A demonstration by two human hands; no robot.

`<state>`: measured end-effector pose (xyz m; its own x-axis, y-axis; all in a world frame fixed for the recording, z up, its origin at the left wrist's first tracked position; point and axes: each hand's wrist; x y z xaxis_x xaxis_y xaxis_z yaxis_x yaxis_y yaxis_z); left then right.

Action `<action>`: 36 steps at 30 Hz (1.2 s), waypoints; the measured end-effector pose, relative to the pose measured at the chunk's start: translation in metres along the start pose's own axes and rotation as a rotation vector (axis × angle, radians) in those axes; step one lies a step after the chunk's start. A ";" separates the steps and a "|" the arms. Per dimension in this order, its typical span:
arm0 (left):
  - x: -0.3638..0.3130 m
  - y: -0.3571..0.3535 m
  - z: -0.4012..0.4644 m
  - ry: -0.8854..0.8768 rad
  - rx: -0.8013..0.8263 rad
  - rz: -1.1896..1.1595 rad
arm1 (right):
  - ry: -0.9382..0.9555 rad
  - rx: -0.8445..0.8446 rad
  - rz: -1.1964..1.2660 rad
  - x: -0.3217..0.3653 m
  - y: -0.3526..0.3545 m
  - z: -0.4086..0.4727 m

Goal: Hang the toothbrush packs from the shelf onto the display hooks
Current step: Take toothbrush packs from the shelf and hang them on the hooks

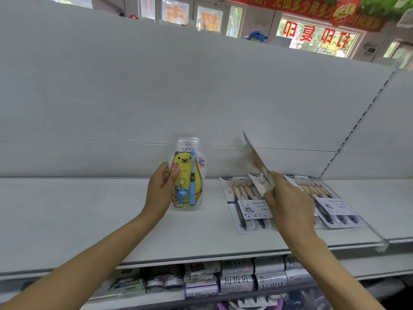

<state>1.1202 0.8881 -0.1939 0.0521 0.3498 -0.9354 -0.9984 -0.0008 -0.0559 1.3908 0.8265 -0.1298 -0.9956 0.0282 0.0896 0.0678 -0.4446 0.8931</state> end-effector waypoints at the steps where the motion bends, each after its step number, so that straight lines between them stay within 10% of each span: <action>1: 0.000 0.009 -0.002 0.014 -0.024 -0.006 | 0.018 -0.012 0.089 0.008 0.002 -0.006; 10: -0.009 0.077 -0.023 0.098 -0.103 0.072 | -0.080 -0.112 0.877 0.065 -0.036 -0.061; 36: -0.066 0.189 -0.090 0.056 -0.027 0.143 | -0.091 0.203 1.217 0.179 -0.013 -0.101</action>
<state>0.9303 0.7804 -0.1740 -0.0885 0.2910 -0.9526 -0.9949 -0.0723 0.0704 1.2053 0.7469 -0.1703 -0.2703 -0.2401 0.9324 0.9627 -0.0784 0.2589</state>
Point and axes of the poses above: each hand's wrist, its own z-axis towards the middle knuckle, its own y-axis out of the back of the hand, x = y × z, and after that the axes turned 8 degrees about x, right-handed
